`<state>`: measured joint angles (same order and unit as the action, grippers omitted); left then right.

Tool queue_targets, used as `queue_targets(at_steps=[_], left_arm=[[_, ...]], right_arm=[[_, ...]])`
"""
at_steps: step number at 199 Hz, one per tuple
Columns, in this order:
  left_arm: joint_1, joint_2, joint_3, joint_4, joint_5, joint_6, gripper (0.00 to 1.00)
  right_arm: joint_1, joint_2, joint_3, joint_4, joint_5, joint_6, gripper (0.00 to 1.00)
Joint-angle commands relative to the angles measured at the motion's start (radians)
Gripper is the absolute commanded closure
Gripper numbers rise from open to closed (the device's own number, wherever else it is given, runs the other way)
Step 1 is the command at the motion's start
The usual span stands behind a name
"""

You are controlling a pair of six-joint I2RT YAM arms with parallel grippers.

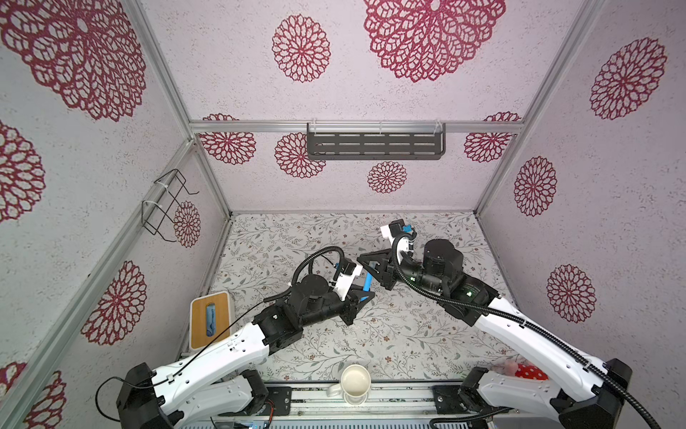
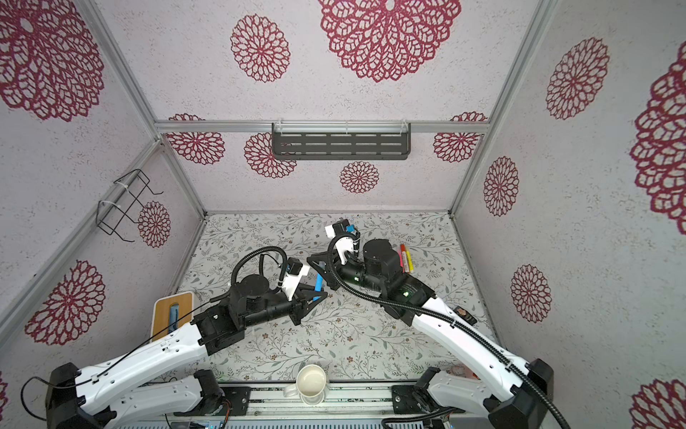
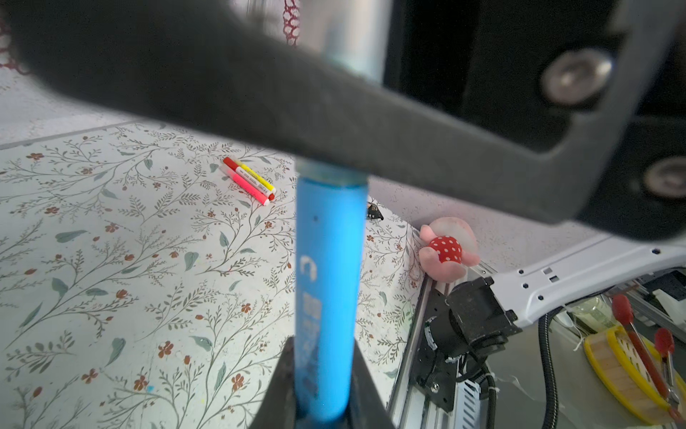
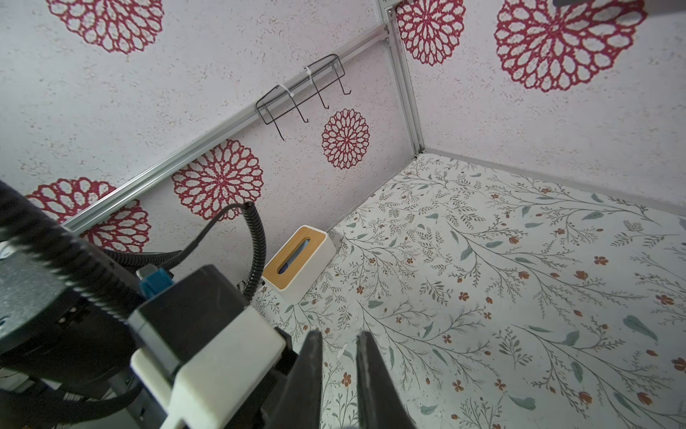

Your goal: Insert the pens into the pen caps

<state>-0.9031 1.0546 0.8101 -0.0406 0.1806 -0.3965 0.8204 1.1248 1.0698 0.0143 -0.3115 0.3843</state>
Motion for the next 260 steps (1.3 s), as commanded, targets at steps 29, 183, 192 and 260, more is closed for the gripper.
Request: queue_targets(at_steps=[29,183,192,260], left_arm=[[0.074,-0.043,0.04,0.19,0.042,-0.058,1.0],[0.203,-0.13,0.039,0.223,-0.013,-0.099,1.0],[0.21,-0.132,0.036,0.229,-0.01,-0.102,1.0],[0.227,-0.107,0.034,0.235,0.031,-0.1,1.0]], right_arm=[[0.151,0.002,-0.158,-0.106,0.077,-0.003,1.0],[0.324,0.032,-0.383,-0.015,0.177,0.138,1.0],[0.324,0.024,-0.389,-0.008,0.174,0.144,1.0],[0.303,0.037,-0.271,-0.084,0.17,0.083,1.0]])
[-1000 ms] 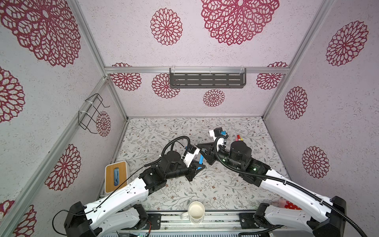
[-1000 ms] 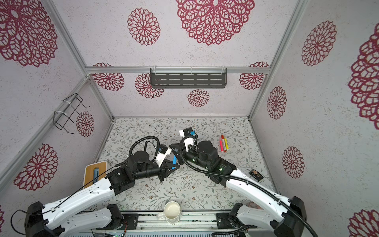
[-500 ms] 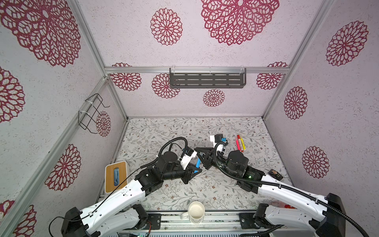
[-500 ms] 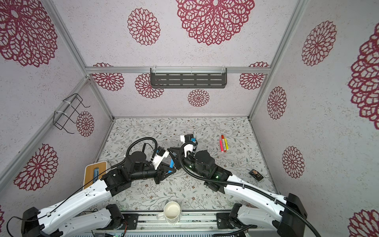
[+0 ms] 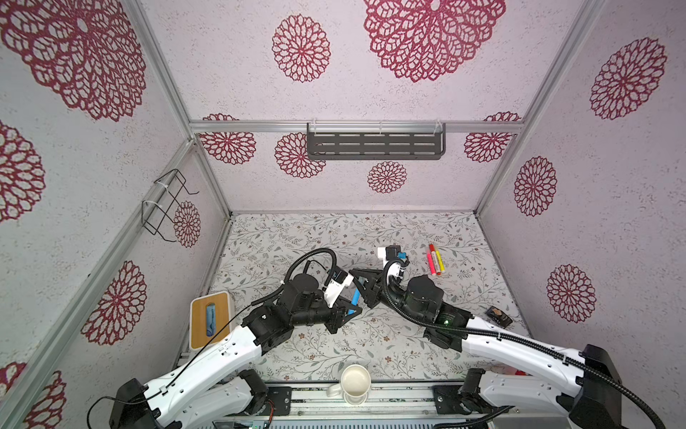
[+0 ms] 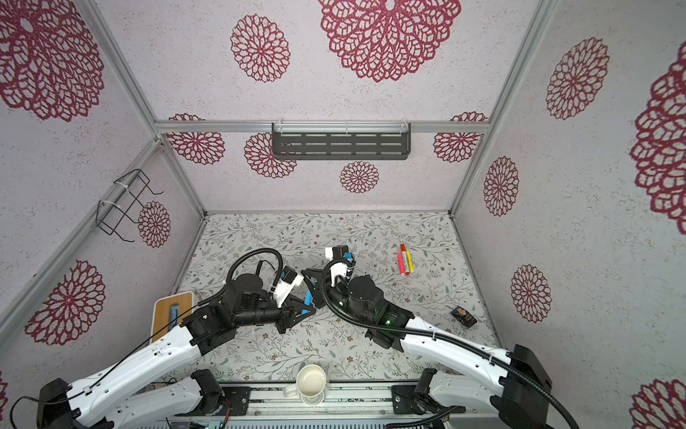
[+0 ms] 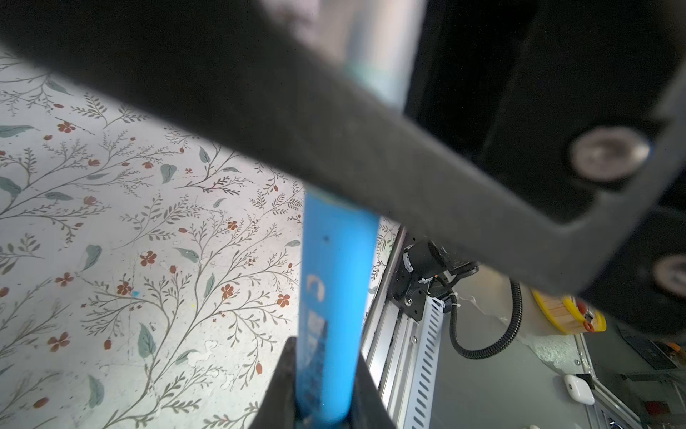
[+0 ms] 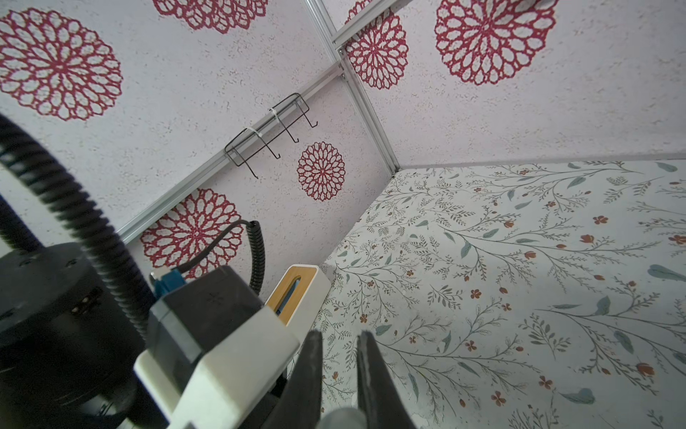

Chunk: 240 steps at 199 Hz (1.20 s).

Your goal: Insert the pens into the pen caps

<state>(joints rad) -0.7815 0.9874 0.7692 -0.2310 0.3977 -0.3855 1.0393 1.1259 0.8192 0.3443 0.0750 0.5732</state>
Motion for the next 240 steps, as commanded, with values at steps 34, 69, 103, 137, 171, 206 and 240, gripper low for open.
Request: queue_targets(at_steps=[34,69,103,137,171,206,240], left_arm=[[0.103,-0.021,0.041,0.374,-0.156,-0.104,1.0],[0.095,-0.003,-0.002,0.368,-0.141,-0.11,1.0],[0.071,0.007,-0.013,0.375,-0.142,-0.101,1.0],[0.051,0.006,-0.021,0.371,-0.16,-0.092,1.0],[0.045,0.01,-0.027,0.369,-0.164,-0.091,1.0],[0.03,0.016,-0.025,0.372,-0.173,-0.088,1.0],[-0.001,0.036,-0.012,0.374,-0.19,-0.079,1.0]], right_arm=[[-0.007,-0.003,0.104,-0.451,-0.264,-0.156,0.84],[-0.095,-0.021,0.199,-0.478,-0.317,-0.192,0.47],[-0.112,-0.027,0.222,-0.471,-0.309,-0.202,0.45],[-0.142,-0.05,0.217,-0.422,-0.313,-0.196,0.46],[-0.169,-0.09,0.267,-0.45,-0.301,-0.223,0.46],[-0.193,-0.092,0.339,-0.487,-0.312,-0.257,0.46],[-0.2,-0.028,0.386,-0.475,-0.344,-0.257,0.47]])
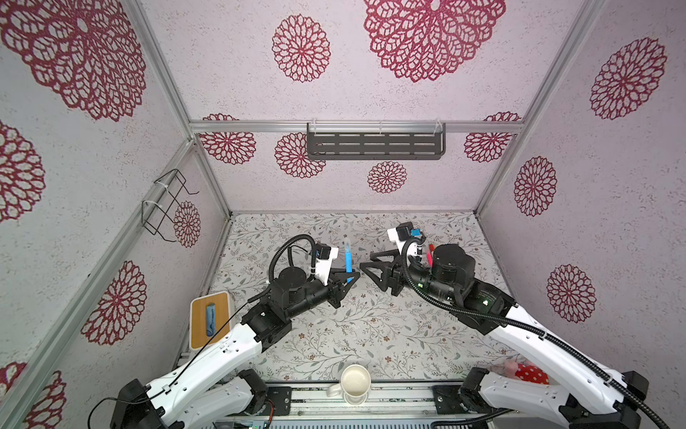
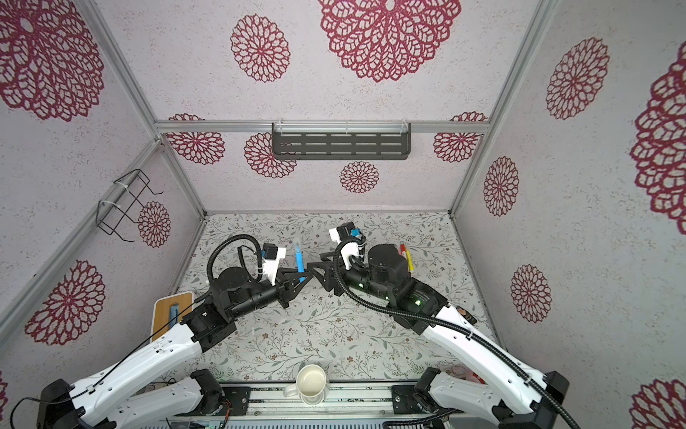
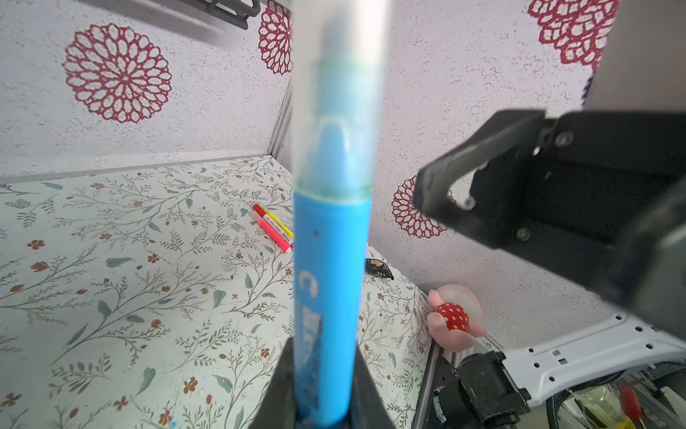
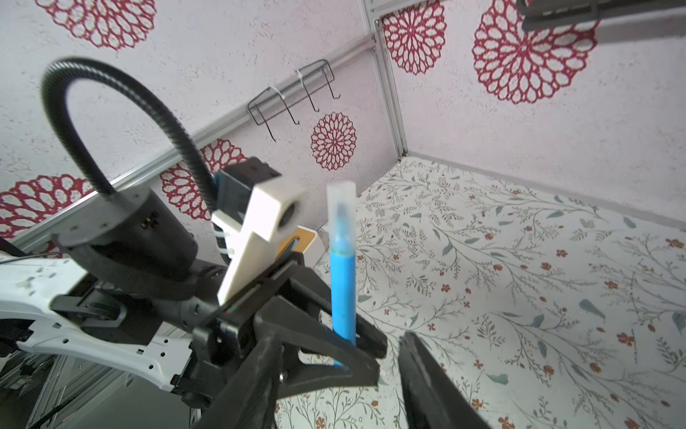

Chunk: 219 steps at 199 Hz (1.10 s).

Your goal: Insert the pens into the pen caps

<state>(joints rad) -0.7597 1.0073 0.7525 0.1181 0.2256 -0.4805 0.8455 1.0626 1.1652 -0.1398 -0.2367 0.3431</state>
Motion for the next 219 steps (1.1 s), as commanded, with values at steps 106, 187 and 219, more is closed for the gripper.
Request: queue_targets(at_steps=[106,187,219], left_arm=[[-0.062,0.064,0.027,-0.032,-0.127,0.05,0.58],[-0.051,-0.061,-0.013,-0.263,-0.86,0.045,0.08],[-0.029,-0.104,-0.055,-0.356,-0.999,-0.019,0.08]], right_arm=[[-0.058,0.161,0.054,0.002,0.021,-0.016,1.0],[-0.4,0.397,0.11,-0.385,0.33,-0.205,1.0],[-0.452,0.606,0.184,-0.472,0.437,-0.244,1.0]])
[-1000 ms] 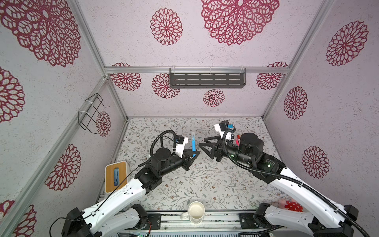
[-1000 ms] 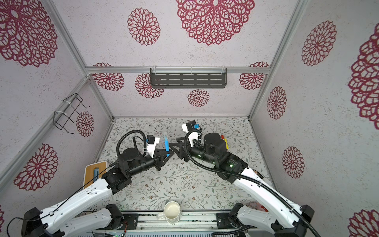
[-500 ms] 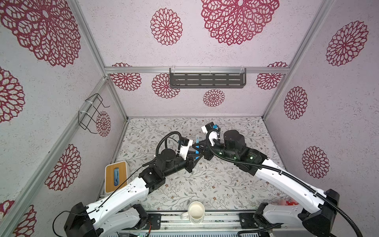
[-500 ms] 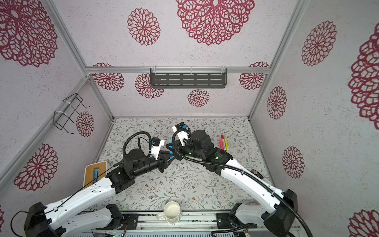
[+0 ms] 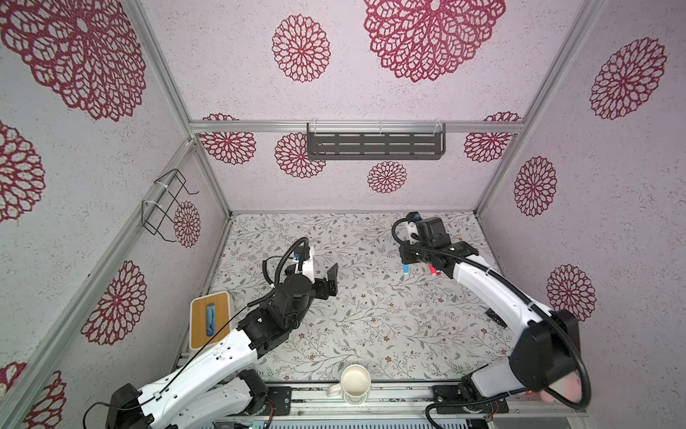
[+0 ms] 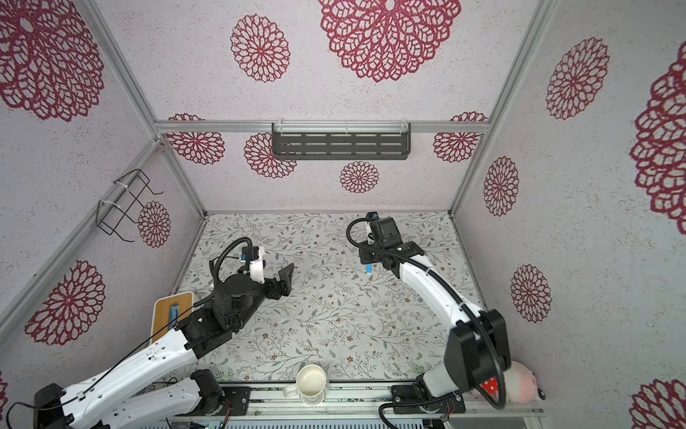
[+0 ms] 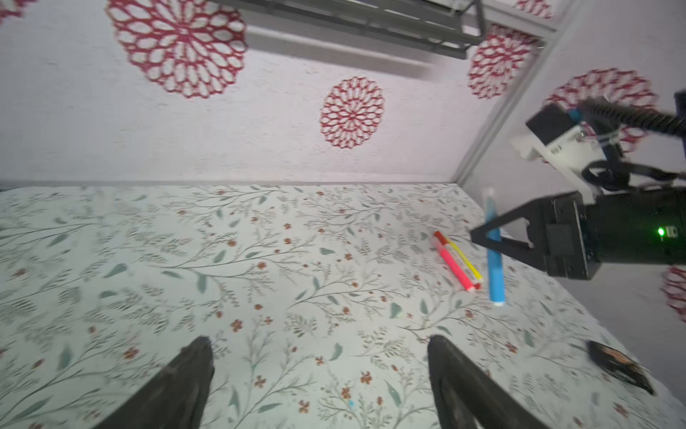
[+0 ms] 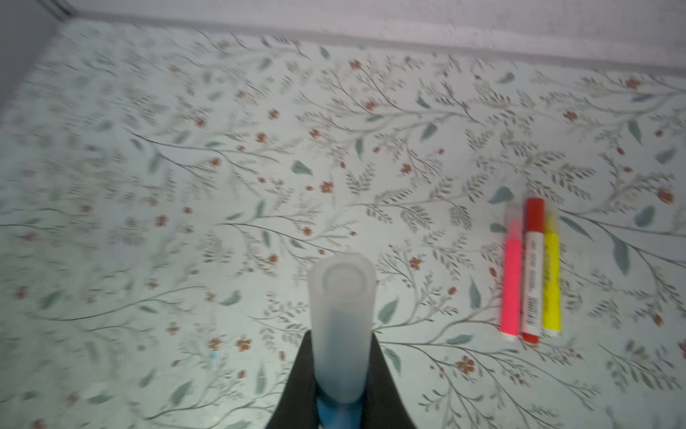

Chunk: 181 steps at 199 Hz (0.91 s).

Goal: Insert the pens into the pen caps
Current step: 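Lay the blue marker beside the pens with the right gripper while the left withdraws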

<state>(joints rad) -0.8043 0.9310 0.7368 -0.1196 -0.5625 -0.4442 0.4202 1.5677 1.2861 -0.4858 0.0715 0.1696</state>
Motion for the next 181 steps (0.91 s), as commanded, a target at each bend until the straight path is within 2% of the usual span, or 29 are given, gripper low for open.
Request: queue_targets(at_steps=[1,35,82,181], left_arm=[[0.016,-0.029,-0.04,-0.121,-0.213,-0.058,0.08],[0.028,-0.064,-0.076,-0.197,-0.281,-0.104,0.08],[0.032,-0.131,-0.126,-0.22,-0.327,-0.123,0.08],[0.04,-0.223,-0.162,-0.232,-0.355,-0.123,0.08]], right_arm=[[-0.028,0.107,0.066,-0.128,0.129,-0.072,1.0],[-0.034,0.272,0.15,-0.148,0.155,-0.095,1.0],[-0.059,0.418,0.237,-0.167,0.239,-0.128,1.0],[-0.149,0.605,0.388,-0.18,0.359,-0.157,1.0]])
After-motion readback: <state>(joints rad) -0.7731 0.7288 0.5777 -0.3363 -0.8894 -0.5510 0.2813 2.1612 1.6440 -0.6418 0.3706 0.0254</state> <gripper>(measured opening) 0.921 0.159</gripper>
